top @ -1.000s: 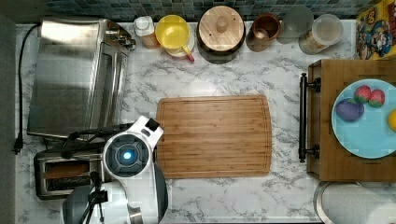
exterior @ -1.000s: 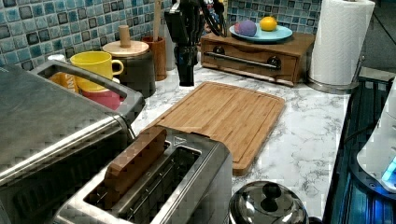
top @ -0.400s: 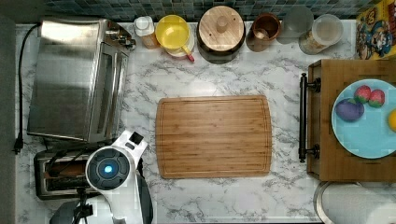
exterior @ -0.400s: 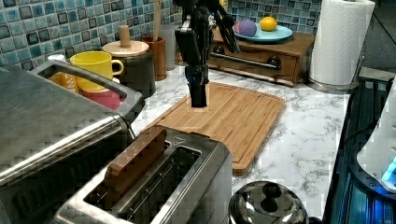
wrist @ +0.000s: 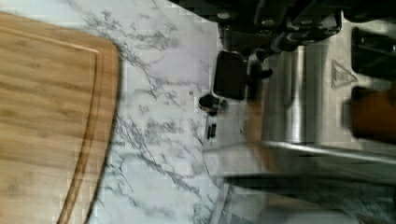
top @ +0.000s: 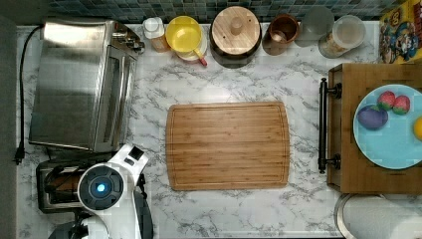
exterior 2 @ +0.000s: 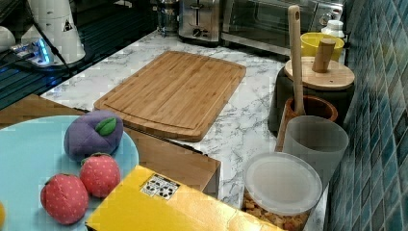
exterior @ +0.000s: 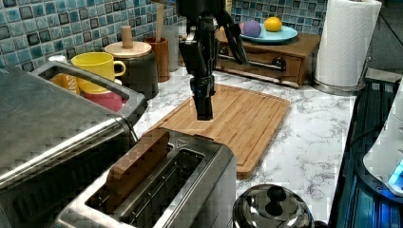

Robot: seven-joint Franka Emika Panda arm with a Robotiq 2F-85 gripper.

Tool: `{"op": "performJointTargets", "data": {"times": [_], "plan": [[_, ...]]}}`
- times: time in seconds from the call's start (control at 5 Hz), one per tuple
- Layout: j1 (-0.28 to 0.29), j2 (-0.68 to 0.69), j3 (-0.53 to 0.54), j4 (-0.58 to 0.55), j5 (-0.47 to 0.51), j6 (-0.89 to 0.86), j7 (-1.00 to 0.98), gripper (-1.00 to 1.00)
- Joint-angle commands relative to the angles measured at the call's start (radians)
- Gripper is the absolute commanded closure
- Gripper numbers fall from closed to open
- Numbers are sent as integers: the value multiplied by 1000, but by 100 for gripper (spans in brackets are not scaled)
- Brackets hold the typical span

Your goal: Turn on the toaster.

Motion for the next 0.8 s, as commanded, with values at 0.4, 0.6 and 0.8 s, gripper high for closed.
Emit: {"op": "performJointTargets", "data": {"times": [0.4,0.6,0.8], "plan": [[-30,118,24,47,-81,44,192,100],[-29,116,7,48,-44,38,158,100],[-11,139,8,41,-21,29,123,100]]}}
